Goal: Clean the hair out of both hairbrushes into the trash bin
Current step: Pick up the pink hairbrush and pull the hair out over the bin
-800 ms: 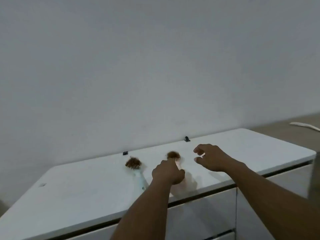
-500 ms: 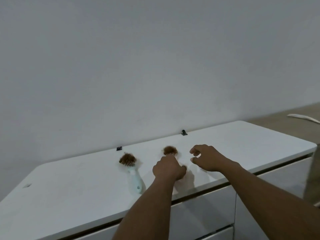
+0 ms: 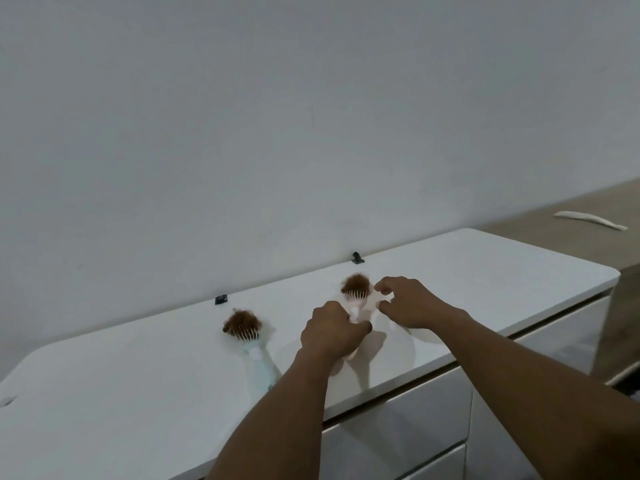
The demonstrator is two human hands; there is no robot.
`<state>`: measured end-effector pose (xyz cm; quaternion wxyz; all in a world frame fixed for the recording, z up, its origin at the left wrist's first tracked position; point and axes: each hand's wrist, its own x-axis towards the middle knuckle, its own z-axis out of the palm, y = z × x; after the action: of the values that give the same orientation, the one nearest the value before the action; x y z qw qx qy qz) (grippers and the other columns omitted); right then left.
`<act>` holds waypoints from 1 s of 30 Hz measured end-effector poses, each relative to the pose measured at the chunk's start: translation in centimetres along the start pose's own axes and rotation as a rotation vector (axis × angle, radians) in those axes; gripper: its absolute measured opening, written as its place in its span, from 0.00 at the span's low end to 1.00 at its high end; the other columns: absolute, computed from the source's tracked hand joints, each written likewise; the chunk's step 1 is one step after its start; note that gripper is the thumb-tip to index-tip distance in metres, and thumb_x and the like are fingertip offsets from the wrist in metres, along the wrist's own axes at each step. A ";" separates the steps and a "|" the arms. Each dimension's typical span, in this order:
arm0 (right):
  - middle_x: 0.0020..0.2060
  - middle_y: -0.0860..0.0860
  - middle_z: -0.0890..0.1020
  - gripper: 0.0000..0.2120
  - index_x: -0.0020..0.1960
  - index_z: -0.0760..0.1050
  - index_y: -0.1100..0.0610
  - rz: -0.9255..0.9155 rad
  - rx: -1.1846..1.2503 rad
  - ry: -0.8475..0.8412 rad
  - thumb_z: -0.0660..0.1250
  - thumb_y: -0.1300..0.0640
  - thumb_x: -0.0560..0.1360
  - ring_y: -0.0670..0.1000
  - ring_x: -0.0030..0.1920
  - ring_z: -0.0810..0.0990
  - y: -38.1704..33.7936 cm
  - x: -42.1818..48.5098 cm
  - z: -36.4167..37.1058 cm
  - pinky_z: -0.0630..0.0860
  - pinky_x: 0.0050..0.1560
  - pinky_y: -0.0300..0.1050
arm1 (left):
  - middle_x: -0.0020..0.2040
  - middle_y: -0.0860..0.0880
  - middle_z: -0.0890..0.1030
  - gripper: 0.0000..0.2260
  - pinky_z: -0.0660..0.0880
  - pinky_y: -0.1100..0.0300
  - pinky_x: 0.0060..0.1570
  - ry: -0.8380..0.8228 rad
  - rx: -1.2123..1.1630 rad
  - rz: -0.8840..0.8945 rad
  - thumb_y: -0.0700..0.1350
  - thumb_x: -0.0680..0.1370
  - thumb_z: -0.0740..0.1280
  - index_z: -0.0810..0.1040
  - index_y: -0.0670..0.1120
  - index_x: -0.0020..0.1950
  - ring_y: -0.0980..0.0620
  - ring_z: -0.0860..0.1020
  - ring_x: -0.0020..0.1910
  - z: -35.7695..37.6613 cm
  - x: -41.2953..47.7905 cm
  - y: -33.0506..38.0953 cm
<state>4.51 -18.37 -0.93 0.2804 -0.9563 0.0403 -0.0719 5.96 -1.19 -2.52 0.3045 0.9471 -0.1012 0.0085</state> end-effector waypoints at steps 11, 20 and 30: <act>0.62 0.50 0.80 0.20 0.67 0.74 0.52 0.181 -0.113 0.213 0.67 0.49 0.77 0.52 0.61 0.78 5.9 -11.6 -10.4 0.73 0.63 0.46 | 0.40 0.49 0.76 0.12 0.74 0.55 0.42 -0.085 -0.117 0.333 0.52 0.72 0.71 0.76 0.44 0.46 0.47 0.77 0.40 2.3 -5.8 11.1; 0.53 0.52 0.80 0.14 0.60 0.78 0.56 0.340 -0.169 0.331 0.67 0.57 0.75 0.52 0.53 0.78 13.6 -25.4 -16.3 0.75 0.55 0.46 | 0.40 0.52 0.76 0.14 0.70 0.58 0.35 -0.229 -0.222 0.542 0.52 0.71 0.73 0.77 0.45 0.49 0.52 0.75 0.38 10.4 -16.0 19.2; 0.43 0.46 0.84 0.05 0.48 0.82 0.47 0.458 0.053 0.208 0.68 0.53 0.75 0.47 0.46 0.82 21.5 -30.5 -7.7 0.75 0.46 0.38 | 0.41 0.50 0.78 0.12 0.68 0.59 0.32 -0.437 -0.218 0.454 0.52 0.71 0.73 0.73 0.49 0.45 0.54 0.75 0.35 21.1 -18.5 14.1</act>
<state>-27.58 -36.97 -9.71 0.3086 -0.9021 0.2826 -0.1058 -15.89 -21.11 -13.07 0.3656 0.8415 -0.3730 -0.1383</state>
